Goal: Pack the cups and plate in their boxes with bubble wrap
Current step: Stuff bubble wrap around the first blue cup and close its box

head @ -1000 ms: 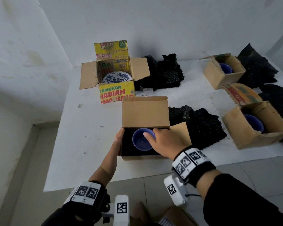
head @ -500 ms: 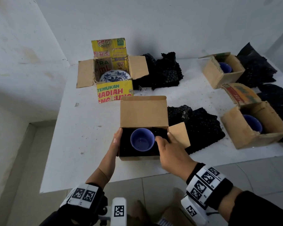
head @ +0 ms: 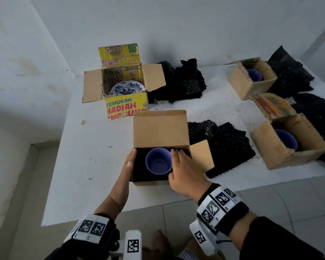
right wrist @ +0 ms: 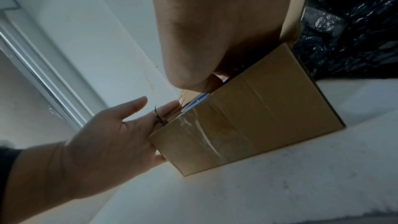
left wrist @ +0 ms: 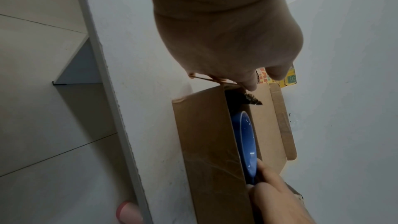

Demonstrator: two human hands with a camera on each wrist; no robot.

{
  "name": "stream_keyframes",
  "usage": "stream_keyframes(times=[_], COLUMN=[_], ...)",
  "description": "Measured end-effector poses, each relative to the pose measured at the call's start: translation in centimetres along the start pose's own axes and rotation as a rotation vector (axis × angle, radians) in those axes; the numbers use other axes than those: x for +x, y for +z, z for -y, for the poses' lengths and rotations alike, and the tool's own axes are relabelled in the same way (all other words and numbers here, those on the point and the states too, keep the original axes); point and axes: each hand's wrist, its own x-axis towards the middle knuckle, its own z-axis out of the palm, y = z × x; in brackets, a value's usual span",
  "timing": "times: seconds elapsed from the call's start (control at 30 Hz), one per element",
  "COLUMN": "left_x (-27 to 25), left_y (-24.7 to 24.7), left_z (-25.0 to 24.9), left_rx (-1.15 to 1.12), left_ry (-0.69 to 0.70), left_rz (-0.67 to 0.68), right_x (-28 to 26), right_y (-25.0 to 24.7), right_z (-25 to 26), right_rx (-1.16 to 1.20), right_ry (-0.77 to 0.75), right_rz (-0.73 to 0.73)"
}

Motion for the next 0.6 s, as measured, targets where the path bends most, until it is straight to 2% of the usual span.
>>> stream_keyframes(times=[0.2,0.4,0.6], left_x=[0.1,0.0,0.0], left_y=[0.2,0.3,1.2], left_z=[0.0,-0.3,-0.5], left_rx=[0.018,0.035,0.05], left_ry=[-0.017,-0.035,-0.01], left_rz=[-0.023,-0.031,-0.141], right_x=[1.1,-0.6,-0.9], right_y=[-0.9,-1.2,0.2], right_z=[0.4,0.7,0.0], right_rx=[0.112,0.183,0.321], right_ry=[0.087,0.042,0.011], right_rz=[0.048,-0.09,-0.068])
